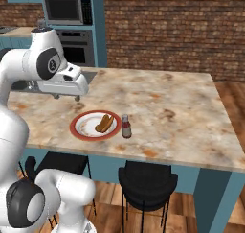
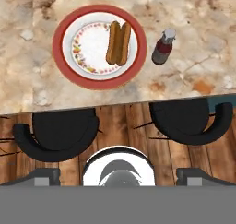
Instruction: Move the hot dog bun to the plate on the dining table and place the condiment next to that plate. Then navigate to the fridge and take the sausage and place it on the plate as well.
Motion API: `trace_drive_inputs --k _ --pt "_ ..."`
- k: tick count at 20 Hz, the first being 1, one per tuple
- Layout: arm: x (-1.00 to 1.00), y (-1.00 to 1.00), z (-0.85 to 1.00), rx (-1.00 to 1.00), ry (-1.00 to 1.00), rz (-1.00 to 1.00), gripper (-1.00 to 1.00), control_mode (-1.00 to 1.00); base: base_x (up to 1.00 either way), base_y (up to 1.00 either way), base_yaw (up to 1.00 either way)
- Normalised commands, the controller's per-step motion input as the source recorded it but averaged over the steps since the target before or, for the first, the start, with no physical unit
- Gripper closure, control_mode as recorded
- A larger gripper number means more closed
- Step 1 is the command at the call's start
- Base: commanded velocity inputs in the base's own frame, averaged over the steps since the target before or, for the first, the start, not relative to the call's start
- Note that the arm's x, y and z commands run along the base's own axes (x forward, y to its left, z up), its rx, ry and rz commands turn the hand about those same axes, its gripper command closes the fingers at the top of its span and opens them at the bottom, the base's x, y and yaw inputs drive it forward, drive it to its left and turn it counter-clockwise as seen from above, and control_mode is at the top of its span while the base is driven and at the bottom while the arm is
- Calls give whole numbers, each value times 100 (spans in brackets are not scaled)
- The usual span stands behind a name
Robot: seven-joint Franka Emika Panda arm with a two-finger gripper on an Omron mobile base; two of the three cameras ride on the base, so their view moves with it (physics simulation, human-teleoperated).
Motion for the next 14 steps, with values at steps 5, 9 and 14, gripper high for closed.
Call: trace_drive_inputs --k 5,9,14 --pt "-73 -22 -70 -1 0 -7 -100 -100 0 0 0" --pt "-73 -32 -60 0 -10 -2 -100 -100 0 0 0" --pt "-29 -12 -34 0 -11 0 -100 -100 0 0 0"
